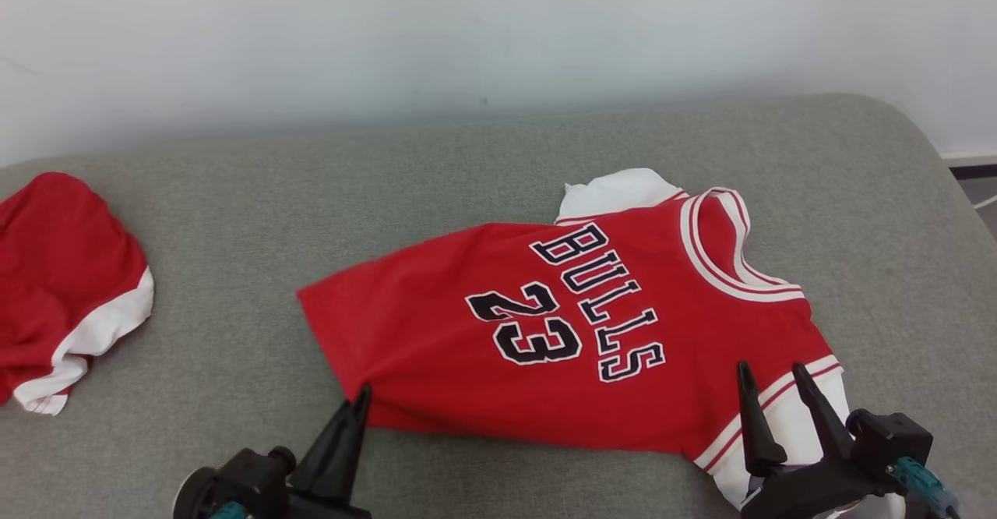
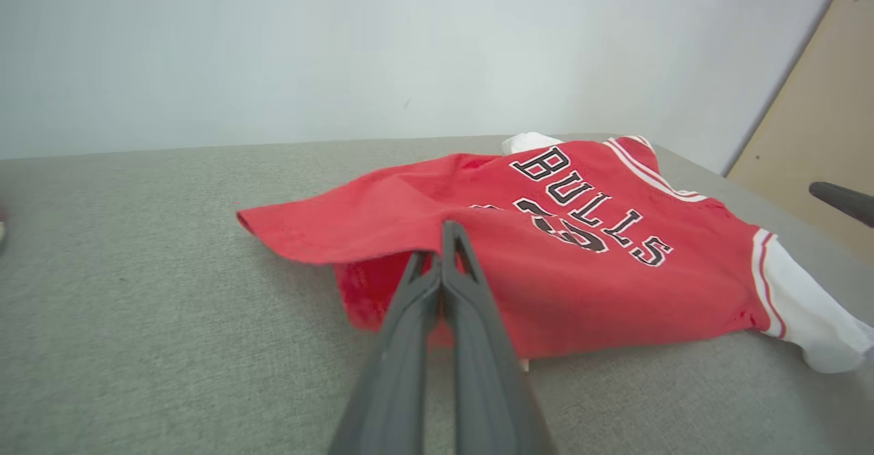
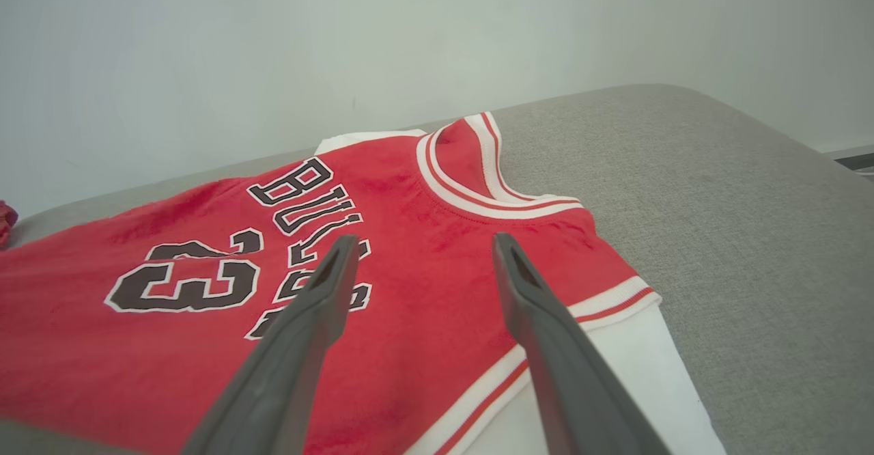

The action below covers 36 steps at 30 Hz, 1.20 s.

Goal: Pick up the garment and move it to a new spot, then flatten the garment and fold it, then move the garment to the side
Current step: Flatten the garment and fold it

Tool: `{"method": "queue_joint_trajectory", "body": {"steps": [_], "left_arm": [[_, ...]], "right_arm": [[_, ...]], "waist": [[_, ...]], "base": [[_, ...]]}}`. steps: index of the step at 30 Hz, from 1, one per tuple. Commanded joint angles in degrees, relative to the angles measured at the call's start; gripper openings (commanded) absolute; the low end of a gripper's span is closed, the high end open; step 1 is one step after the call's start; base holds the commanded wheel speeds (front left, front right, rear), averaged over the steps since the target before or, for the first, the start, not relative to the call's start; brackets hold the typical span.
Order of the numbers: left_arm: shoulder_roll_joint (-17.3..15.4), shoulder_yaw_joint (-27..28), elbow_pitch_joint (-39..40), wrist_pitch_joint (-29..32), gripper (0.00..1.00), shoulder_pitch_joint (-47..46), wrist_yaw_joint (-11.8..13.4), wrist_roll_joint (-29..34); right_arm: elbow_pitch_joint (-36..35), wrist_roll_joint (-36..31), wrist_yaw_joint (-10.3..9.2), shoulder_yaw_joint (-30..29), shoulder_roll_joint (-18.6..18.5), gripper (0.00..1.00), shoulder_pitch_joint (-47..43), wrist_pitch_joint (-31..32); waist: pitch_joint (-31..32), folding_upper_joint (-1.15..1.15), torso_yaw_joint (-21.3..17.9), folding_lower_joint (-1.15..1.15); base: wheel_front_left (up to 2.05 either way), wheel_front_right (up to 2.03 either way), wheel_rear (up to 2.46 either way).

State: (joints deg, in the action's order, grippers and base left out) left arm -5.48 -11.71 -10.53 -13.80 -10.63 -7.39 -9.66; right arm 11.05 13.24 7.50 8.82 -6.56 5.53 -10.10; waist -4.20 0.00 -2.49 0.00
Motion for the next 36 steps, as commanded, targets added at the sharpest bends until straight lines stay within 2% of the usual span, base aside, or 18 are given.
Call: {"method": "queue_joint_trajectory", "body": {"steps": [1,6,11,16,24,26,27,29,32,36], "left_arm": [[-0.27,-0.40,1.46,0.53,0.00,1.18,0.16,0.73],[-1.08,-3.69,10.81,4.84,0.00,3.86,0.12,1.84],[-2.33,-5.50,18.92,8.32,0.00,2.55,0.09,3.13],[-4.04,-5.98,20.88,10.38,0.00,-1.06,0.04,1.73],[-10.39,-6.51,10.64,9.79,0.00,-8.42,0.00,-3.20],[-13.14,-7.43,7.31,9.30,0.00,-10.52,-0.01,-3.63],[-13.25,-7.81,5.81,8.75,0.00,-11.53,0.00,-5.26],[-15.61,-8.88,2.52,8.25,0.00,-13.36,-0.01,-5.45],[-17.42,-10.02,-2.23,7.02,0.00,-15.72,-0.01,-6.65],[-18.15,-10.55,-6.51,5.40,0.00,-17.51,-0.01,-7.48]], "right_arm": [[0.18,0.41,-0.01,-0.06,0.01,1.00,-0.42,-0.31],[0.59,0.28,-0.01,-0.56,0.16,1.00,-0.34,-0.59],[0.96,0.41,-0.01,-0.85,-0.10,1.00,-0.16,-1.07],[1.38,0.43,-0.01,-0.61,-0.17,1.00,0.72,-1.13],[3.18,0.48,-0.01,-0.18,0.27,1.00,3.29,-1.74],[3.69,0.53,-0.01,0.28,0.53,1.00,4.21,-2.09],[3.97,0.53,-0.01,0.15,0.60,1.00,4.62,-2.26],[4.58,0.60,-0.01,0.42,0.74,1.00,5.40,-2.57],[5.57,0.63,-0.01,1.00,1.21,1.00,6.48,-3.10],[6.67,0.81,-0.01,1.33,1.31,1.00,7.23,-3.62]], "waist": [[0.71,0.00,0.96,0.00],[0.80,0.00,1.81,0.00],[0.96,0.00,1.99,0.00],[0.47,0.00,1.09,0.00],[-2.53,0.00,-2.62,0.00],[-3.62,0.00,-3.90,0.00],[-4.11,0.00,-4.34,0.00],[-5.03,0.00,-5.34,0.00],[-6.14,0.00,-6.70,0.00],[-6.73,0.00,-7.67,0.00]], "base": [[0.00,0.00,0.00],[0.00,0.00,0.00],[0.00,0.00,0.00],[0.00,0.00,0.00],[0.00,0.00,0.00],[0.00,0.00,0.00],[0.00,0.00,0.00],[0.00,0.00,0.00],[0.00,0.00,0.00],[0.00,0.00,0.00]]}}
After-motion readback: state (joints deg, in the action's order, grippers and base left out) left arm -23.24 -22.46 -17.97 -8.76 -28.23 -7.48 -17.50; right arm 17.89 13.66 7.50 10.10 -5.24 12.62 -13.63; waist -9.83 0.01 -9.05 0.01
